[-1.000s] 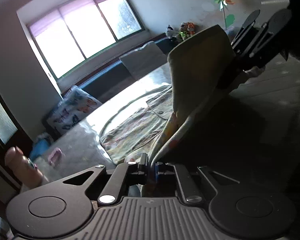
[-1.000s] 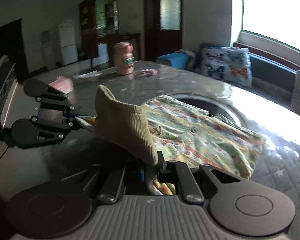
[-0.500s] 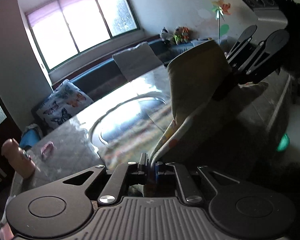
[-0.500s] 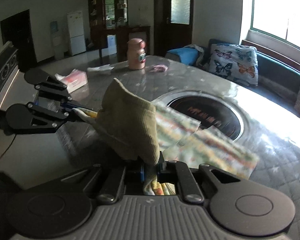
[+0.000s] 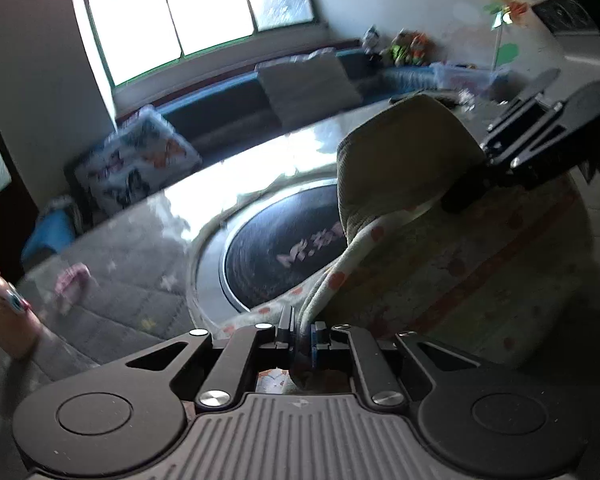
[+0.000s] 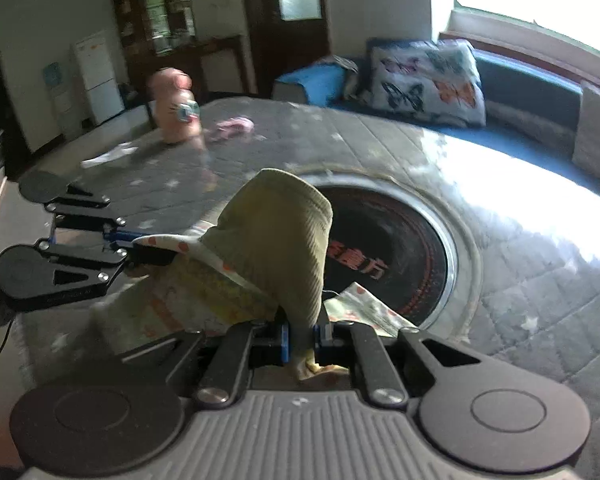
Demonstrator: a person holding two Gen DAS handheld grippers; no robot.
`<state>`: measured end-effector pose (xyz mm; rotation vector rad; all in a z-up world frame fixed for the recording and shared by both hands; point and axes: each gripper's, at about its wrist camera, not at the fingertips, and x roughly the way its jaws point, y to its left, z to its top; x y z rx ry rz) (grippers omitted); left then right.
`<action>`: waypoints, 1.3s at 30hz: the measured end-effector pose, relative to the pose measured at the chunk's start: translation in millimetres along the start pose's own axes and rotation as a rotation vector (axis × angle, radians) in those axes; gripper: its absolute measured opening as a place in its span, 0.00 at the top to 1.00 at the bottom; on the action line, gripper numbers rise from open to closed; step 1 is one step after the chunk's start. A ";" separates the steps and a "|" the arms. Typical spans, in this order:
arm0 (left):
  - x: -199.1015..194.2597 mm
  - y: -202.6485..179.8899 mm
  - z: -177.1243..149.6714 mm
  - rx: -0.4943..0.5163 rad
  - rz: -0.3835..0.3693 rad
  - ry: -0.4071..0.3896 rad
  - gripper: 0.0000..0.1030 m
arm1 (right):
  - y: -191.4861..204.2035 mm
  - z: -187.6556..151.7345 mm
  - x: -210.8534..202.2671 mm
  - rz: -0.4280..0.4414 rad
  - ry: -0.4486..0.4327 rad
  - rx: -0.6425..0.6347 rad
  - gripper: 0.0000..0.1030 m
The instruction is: Fold clothes
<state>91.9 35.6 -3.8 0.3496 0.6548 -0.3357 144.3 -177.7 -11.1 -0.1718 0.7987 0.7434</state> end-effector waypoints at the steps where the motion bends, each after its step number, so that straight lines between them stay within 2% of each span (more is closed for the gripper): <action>1: 10.1 2.8 -0.5 -0.012 0.000 0.015 0.89 | -5.2 -1.4 10.5 -0.005 0.005 0.020 0.88; 3: 22.8 7.8 -2.5 -0.035 0.004 0.031 0.86 | -13.0 -6.6 26.8 -0.027 0.006 0.053 0.76; 4: 26.1 9.7 -2.7 -0.042 0.011 0.032 0.82 | -16.8 -10.0 30.9 -0.035 0.001 0.068 0.75; 8: 31.1 16.3 0.2 -0.058 0.044 0.026 0.76 | -27.1 -20.9 28.5 -0.083 -0.046 0.113 0.72; 11: 33.2 20.9 3.3 -0.075 0.070 0.024 0.76 | -27.7 -28.2 9.3 -0.148 -0.115 0.115 0.68; 14: 35.2 25.5 6.5 -0.092 0.097 0.022 0.76 | -24.1 -36.4 -7.9 -0.184 -0.163 0.111 0.67; 20: 39.3 34.6 12.8 -0.125 0.149 0.018 0.76 | -22.2 -49.1 -11.8 -0.172 -0.111 0.086 0.68; 27: 13.6 10.9 23.4 -0.054 0.064 -0.056 0.76 | -31.6 -28.3 22.0 -0.099 -0.030 0.096 0.71; 28: 10.4 6.3 24.3 -0.044 0.043 -0.062 0.76 | -31.6 -25.5 27.6 -0.092 -0.018 0.093 0.75; 29: 7.4 1.4 25.0 -0.034 0.019 -0.066 0.76 | -29.6 -21.9 34.9 -0.088 -0.002 0.084 0.90; 30: 4.3 -4.0 25.3 -0.022 -0.001 -0.072 0.76 | -27.1 -19.3 36.3 -0.089 -0.005 0.073 0.93; 37: -9.3 -45.4 19.8 0.065 -0.153 -0.115 0.76 | -8.8 0.9 28.1 -0.156 -0.137 0.003 0.94; 39: -5.4 -56.6 15.4 0.080 -0.184 -0.103 0.76 | -13.9 -0.9 46.8 -0.171 -0.094 0.024 0.93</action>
